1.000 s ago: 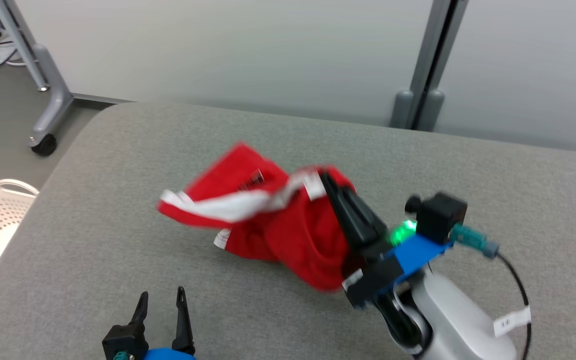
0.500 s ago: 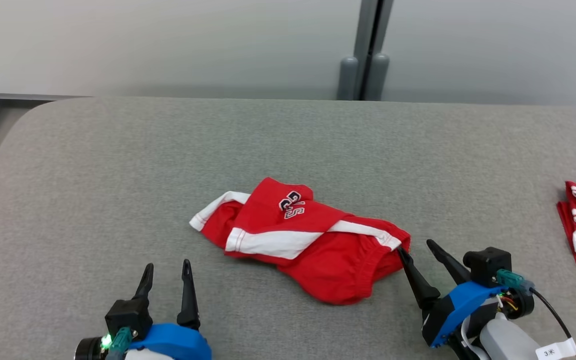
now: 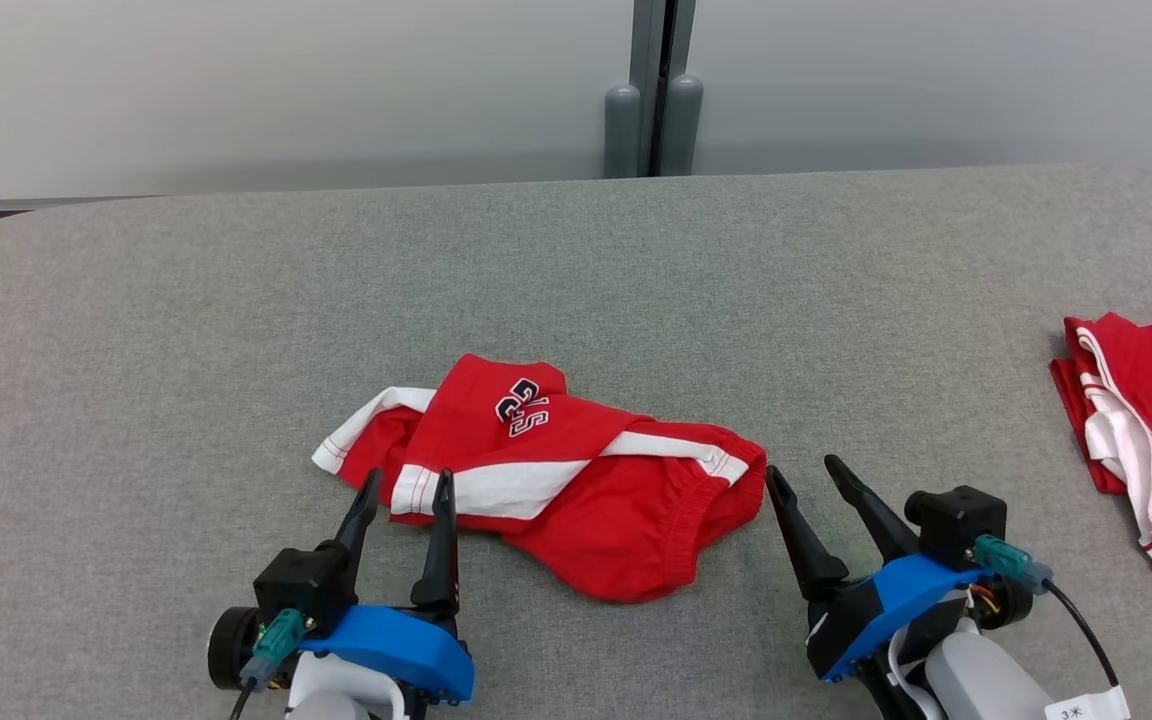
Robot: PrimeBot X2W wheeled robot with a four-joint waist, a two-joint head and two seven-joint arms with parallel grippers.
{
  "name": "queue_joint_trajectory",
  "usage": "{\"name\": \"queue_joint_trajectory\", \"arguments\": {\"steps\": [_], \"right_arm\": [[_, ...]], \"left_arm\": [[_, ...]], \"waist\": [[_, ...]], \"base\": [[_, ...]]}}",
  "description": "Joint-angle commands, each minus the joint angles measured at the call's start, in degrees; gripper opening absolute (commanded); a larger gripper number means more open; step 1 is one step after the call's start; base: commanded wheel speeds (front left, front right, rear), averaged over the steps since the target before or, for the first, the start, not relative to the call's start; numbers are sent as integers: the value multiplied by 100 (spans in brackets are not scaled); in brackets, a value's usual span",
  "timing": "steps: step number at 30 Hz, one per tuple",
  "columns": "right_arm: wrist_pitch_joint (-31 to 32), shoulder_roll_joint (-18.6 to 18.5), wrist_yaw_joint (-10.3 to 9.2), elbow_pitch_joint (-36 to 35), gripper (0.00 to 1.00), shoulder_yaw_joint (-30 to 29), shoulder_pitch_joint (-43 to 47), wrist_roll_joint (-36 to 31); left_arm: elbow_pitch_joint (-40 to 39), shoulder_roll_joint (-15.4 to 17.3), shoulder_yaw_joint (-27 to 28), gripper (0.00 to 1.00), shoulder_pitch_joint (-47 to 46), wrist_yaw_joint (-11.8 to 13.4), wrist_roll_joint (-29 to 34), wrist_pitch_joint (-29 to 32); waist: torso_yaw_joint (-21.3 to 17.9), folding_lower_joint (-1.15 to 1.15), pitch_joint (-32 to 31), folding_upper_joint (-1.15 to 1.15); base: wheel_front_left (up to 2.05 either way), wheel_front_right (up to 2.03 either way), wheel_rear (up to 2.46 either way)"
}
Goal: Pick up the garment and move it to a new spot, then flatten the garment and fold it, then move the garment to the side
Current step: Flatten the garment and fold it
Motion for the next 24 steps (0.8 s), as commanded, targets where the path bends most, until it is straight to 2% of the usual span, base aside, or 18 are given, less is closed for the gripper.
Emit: {"name": "queue_joint_trajectory", "arguments": {"steps": [1,11,12,13,14,15,20,24], "right_arm": [[-29,43,0,-24,100,-21,112,-6],[-30,142,0,-110,100,87,80,-61],[-30,151,0,-130,100,98,94,-56],[-30,159,0,-147,100,112,111,-46],[-30,165,0,-162,100,124,124,-33],[-29,168,0,-172,100,133,135,-24],[-30,200,0,-219,100,149,180,19],[-30,217,0,-257,100,103,228,50]], "left_arm": [[37,5,-33,100,-82,-15,-68,1],[696,4,-155,100,-260,79,-370,1],[741,4,-150,89,-269,86,-412,1],[777,4,-144,46,-291,90,-427,1],[836,4,-133,18,-306,95,-462,1],[913,4,-130,0,-314,95,-486,1],[906,4,79,0,-365,182,-491,1],[458,6,528,0,-330,302,-380,1]], "waist": [[-8,0,6,0],[-172,0,27,0],[-187,0,25,0],[-201,0,23,0],[-213,0,21,0],[-226,0,17,0],[-250,0,16,0],[-192,0,0,0]], "base": [[0,0,0],[0,0,0],[0,0,0],[0,0,0],[0,0,0],[0,0,0],[0,0,0],[0,0,0]]}}
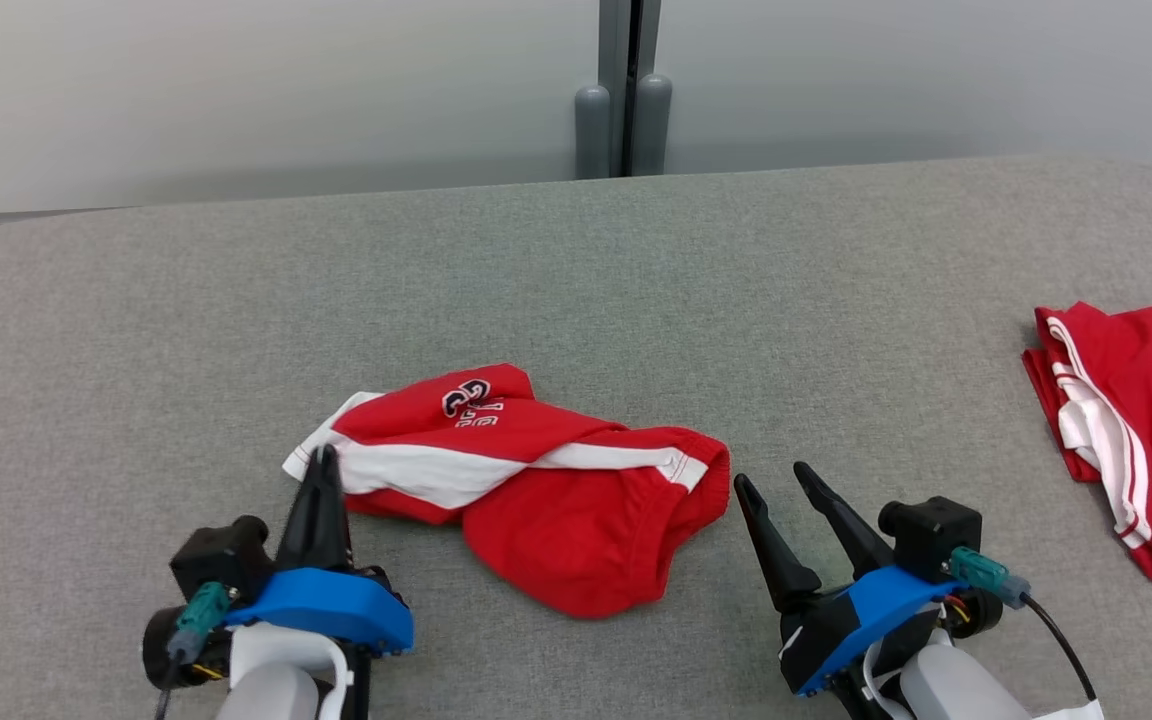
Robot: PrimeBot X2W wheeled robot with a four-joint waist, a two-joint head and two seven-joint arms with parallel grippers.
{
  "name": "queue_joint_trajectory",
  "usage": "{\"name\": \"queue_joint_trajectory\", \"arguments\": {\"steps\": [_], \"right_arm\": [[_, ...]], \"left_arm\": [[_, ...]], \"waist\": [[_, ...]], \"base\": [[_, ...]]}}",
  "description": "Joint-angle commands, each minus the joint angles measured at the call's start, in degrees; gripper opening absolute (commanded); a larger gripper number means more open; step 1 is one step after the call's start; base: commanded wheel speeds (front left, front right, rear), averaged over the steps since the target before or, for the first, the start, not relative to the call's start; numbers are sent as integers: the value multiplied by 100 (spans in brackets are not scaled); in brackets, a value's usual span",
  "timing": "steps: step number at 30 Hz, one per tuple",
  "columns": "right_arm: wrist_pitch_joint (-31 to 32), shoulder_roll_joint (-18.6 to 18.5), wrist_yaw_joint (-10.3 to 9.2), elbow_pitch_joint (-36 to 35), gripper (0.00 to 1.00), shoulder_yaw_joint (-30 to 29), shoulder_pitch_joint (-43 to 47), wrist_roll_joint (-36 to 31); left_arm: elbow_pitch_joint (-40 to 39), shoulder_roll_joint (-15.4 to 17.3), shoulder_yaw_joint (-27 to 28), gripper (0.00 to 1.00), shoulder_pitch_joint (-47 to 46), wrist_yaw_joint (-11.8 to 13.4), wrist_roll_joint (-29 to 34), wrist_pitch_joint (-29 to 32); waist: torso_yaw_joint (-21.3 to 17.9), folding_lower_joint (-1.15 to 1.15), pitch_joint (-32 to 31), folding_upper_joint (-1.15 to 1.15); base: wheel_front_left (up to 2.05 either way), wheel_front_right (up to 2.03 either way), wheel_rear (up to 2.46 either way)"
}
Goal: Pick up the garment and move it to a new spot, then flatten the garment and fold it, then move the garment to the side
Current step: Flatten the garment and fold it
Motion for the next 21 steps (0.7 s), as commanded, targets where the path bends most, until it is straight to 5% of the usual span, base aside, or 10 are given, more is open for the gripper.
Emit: {"name": "queue_joint_trajectory", "arguments": {"steps": [1,14,15,16,17,21], "right_arm": [[-29,27,1,-14,100,-20,130,49],[-30,106,0,-133,100,298,328,183],[-29,108,0,-140,100,349,327,186],[-30,109,0,-157,100,391,327,187],[-29,109,0,-176,100,446,333,195],[-29,19,1,-341,100,886,408,243]], "left_arm": [[-135,7,157,0,15,48,75,1],[-463,1,1267,0,262,194,510,1],[-421,3,1324,23,242,194,561,1],[-327,3,1367,68,219,158,617,1],[-255,0,1418,100,186,134,659,1],[-228,2,1573,100,105,192,735,1]], "waist": [[42,0,-16,0],[217,0,-132,0],[207,0,-126,0],[195,0,-120,0],[186,0,-117,0],[179,0,-130,0]], "base": [[0,0,0],[0,0,0],[0,0,0],[0,0,0],[0,0,0],[0,0,0]]}}
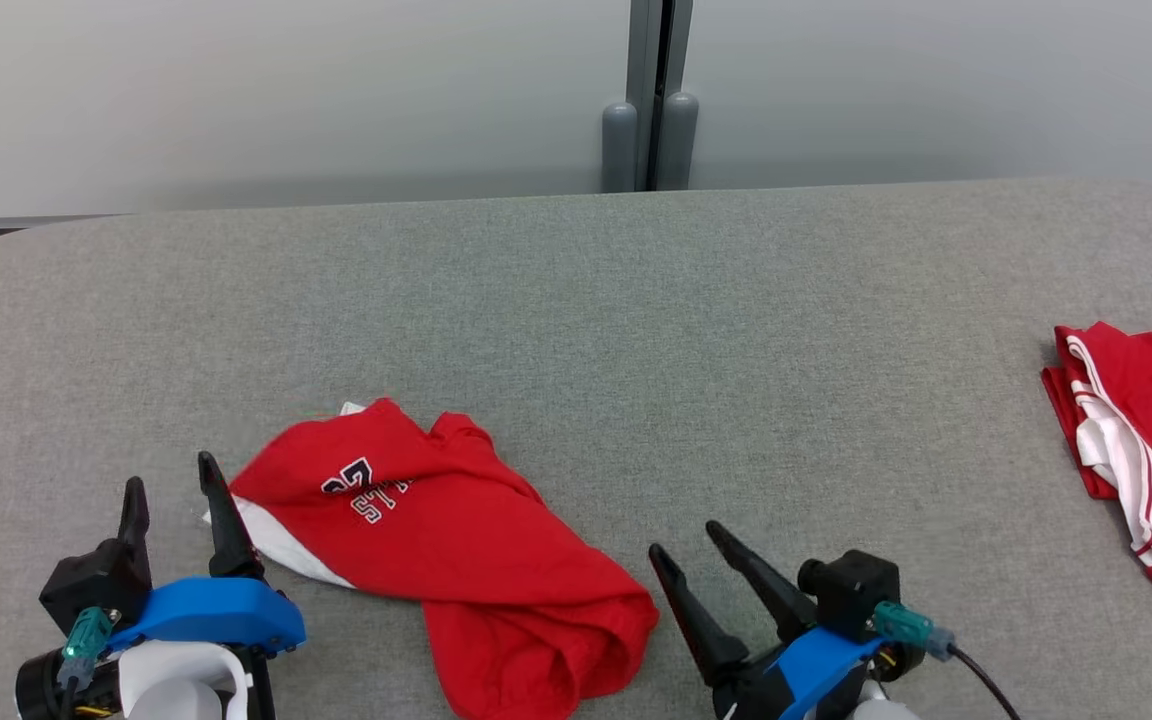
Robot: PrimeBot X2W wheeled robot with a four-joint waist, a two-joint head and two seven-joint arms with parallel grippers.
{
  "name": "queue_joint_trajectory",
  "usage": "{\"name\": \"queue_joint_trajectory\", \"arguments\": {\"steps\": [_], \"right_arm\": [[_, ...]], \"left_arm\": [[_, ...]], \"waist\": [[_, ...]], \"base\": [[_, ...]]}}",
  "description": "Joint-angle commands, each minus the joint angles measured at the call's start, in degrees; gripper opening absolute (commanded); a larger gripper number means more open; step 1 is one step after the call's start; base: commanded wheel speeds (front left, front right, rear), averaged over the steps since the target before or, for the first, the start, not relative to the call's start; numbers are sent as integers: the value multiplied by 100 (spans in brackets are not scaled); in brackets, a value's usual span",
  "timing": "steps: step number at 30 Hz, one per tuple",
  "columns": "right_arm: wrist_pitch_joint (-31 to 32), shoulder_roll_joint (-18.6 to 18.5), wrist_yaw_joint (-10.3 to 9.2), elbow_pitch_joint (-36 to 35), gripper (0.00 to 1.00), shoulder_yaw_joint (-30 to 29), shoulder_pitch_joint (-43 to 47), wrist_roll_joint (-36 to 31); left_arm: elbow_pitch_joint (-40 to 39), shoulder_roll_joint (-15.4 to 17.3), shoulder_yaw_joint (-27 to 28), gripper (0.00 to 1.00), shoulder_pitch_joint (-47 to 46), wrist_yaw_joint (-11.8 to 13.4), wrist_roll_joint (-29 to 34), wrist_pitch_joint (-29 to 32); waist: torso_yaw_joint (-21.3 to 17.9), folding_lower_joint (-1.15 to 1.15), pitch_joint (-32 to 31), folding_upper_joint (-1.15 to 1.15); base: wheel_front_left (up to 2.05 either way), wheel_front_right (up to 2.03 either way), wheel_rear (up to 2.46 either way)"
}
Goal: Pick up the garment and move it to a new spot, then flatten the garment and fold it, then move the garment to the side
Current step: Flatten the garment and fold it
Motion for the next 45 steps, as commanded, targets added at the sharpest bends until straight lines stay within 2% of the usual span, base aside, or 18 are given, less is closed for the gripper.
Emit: {"name": "queue_joint_trajectory", "arguments": {"steps": [1,10,15,21,24,29,37,45], "right_arm": [[-31,-90,2,-77,100,111,123,30],[-30,-504,2,-455,100,1101,360,30],[-31,-603,2,-519,100,1176,357,-47],[-30,-443,2,-654,100,1448,184,75],[-31,-470,2,-566,100,1805,30,224],[-30,-507,2,-164,100,2059,-122,417],[-31,-239,2,522,100,2109,-599,560],[-31,53,2,742,100,1799,-1021,618]], "left_arm": [[-55,-4,-1,100,-11,61,-3,1],[-189,-1,-339,100,357,93,-114,2],[-128,-3,-466,100,497,43,-156,2],[-142,-2,-646,100,485,53,-174,2],[-142,-2,-714,100,421,46,-169,2],[-158,-3,-781,100,504,52,-229,2],[-133,-3,-870,100,477,66,-287,2],[-128,-2,-1037,100,406,61,-328,2]], "waist": [[12,0,-19,0],[236,0,-168,0],[302,0,-232,0],[426,0,-254,0],[520,0,-245,0],[613,0,-241,0],[735,0,-175,0],[963,0,-78,0]], "base": [[0,0,0],[0,0,0],[0,0,0],[0,0,0],[0,0,0],[0,0,0],[0,0,0],[0,0,0]]}}
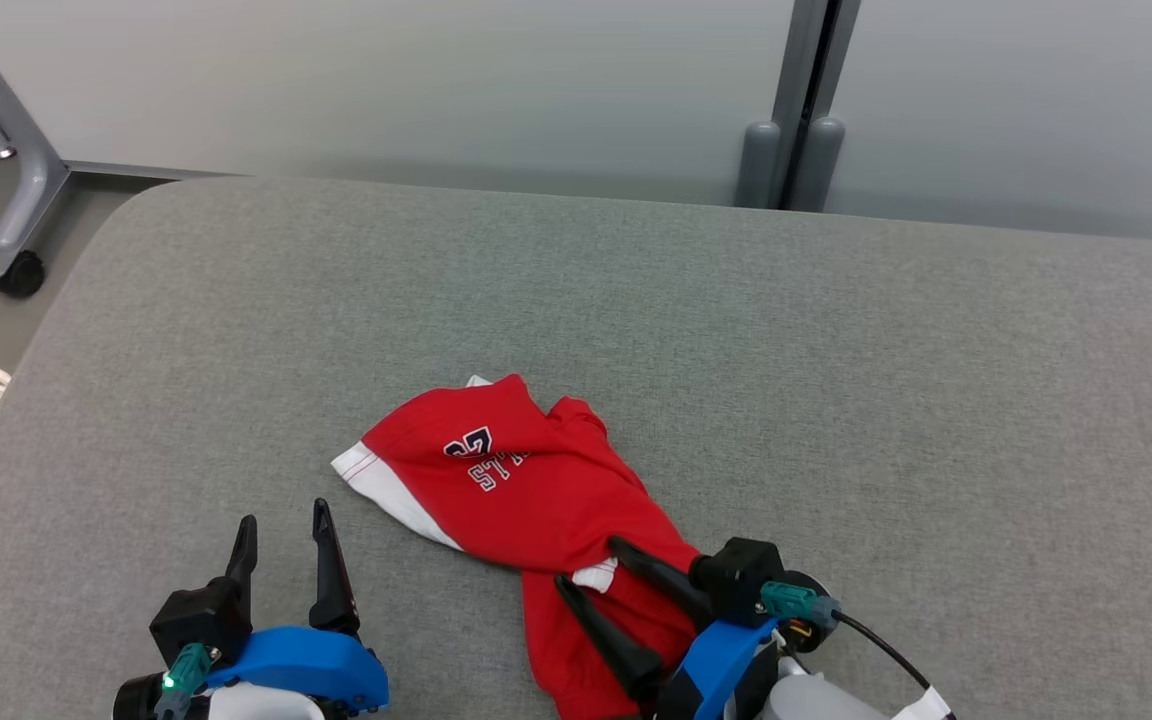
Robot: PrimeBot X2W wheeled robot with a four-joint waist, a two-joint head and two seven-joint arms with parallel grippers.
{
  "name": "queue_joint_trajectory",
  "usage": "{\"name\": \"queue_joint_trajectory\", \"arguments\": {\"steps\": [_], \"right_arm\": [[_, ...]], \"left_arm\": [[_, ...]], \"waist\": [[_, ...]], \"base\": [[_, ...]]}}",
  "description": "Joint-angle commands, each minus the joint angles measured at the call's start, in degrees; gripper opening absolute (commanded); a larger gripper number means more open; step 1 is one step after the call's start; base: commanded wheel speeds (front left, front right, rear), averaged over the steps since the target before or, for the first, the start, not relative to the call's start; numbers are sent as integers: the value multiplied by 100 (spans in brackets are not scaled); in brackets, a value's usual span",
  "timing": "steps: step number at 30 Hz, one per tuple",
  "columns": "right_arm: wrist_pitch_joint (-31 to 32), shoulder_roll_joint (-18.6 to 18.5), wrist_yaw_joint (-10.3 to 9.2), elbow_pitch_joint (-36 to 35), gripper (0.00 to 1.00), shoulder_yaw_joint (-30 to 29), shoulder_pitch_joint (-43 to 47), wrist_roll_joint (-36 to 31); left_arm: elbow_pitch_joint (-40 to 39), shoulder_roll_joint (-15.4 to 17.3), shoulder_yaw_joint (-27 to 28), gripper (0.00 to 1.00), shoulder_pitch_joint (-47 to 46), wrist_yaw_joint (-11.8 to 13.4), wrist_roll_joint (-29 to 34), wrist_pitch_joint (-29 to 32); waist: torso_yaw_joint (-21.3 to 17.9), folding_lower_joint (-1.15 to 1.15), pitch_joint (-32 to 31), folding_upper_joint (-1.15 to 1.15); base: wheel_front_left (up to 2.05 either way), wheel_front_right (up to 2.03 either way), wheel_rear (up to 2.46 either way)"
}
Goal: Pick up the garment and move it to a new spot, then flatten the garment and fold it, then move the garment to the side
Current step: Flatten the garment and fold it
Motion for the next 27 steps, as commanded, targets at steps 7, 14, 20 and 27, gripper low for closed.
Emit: {"name": "queue_joint_trajectory", "arguments": {"steps": [7,14,20,27], "right_arm": [[-31,46,0,427,100,-228,-434,-603],[-30,-128,0,-208,100,-350,38,-1056],[-30,-334,1,-488,100,-182,419,-1071],[-31,-278,0,-447,100,-95,376,-1062]], "left_arm": [[3,0,-89,100,-28,10,-72,2],[-104,0,-144,100,35,90,-143,2],[-140,0,-143,100,50,98,-161,2],[-129,0,-163,100,-26,53,-166,2]], "waist": [[222,-1,51,-1],[258,-1,64,-1],[138,-1,43,-1],[98,-1,94,-1]], "base": [[0,0,0],[0,0,0],[0,0,0],[0,0,0]]}}
